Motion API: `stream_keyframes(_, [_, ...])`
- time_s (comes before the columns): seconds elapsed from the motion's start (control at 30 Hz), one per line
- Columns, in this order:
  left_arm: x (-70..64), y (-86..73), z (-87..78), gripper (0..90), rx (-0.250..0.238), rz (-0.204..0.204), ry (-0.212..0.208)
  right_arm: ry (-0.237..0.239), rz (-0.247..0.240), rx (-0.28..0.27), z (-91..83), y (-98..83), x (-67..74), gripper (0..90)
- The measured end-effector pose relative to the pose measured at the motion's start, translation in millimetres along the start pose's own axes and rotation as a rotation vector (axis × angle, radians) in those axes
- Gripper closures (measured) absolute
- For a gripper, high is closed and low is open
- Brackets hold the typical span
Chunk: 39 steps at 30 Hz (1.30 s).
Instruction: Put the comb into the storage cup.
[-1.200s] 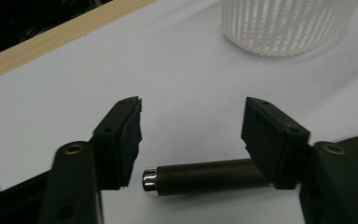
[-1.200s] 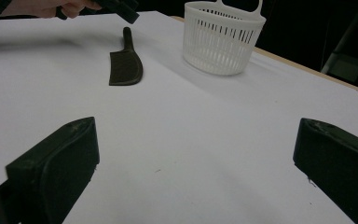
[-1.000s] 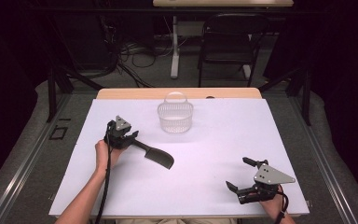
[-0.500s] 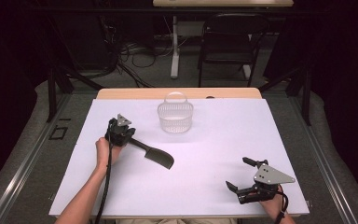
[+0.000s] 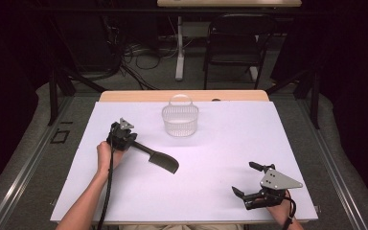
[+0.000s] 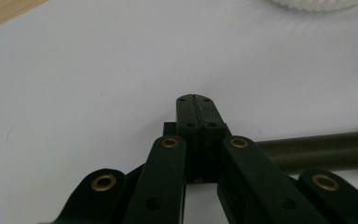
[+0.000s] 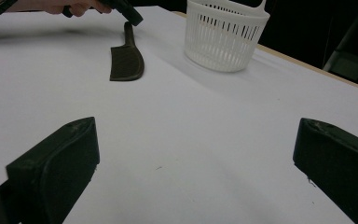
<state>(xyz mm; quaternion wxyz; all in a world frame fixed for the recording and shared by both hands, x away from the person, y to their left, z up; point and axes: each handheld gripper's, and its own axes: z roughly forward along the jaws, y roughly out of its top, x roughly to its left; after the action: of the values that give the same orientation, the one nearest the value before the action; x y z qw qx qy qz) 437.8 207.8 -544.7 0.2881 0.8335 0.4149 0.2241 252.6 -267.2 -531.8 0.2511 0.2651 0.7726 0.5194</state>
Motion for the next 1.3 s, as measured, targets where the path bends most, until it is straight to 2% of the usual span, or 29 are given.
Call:
stream_keyframes(0.27, [0.4, -2.8, 4.2, 90.0, 0.015, 0.002, 0.003, 0.001, 0.001, 0.002, 0.2, -0.1, -0.1, 0.0])
stream_keyframes(0.43, [-0.7, -2.8, 1.7, 90.0, 0.023, -0.003, -0.013, 0.0, 0.0, 0.003, 0.0, -0.1, -0.2, 0.0])
stream_keyframes(0.6, [-3.7, -3.8, 1.0, 90.0, 0.039, 0.018, -0.017, -0.003, 0.002, 0.003, -0.8, -0.2, -0.3, 0.0])
stream_keyframes(1.3, [-5.1, -12.1, -8.6, 90.0, 0.099, 0.038, -0.07, -0.001, 0.0, 0.004, -1.2, -0.2, -0.5, 0.0])
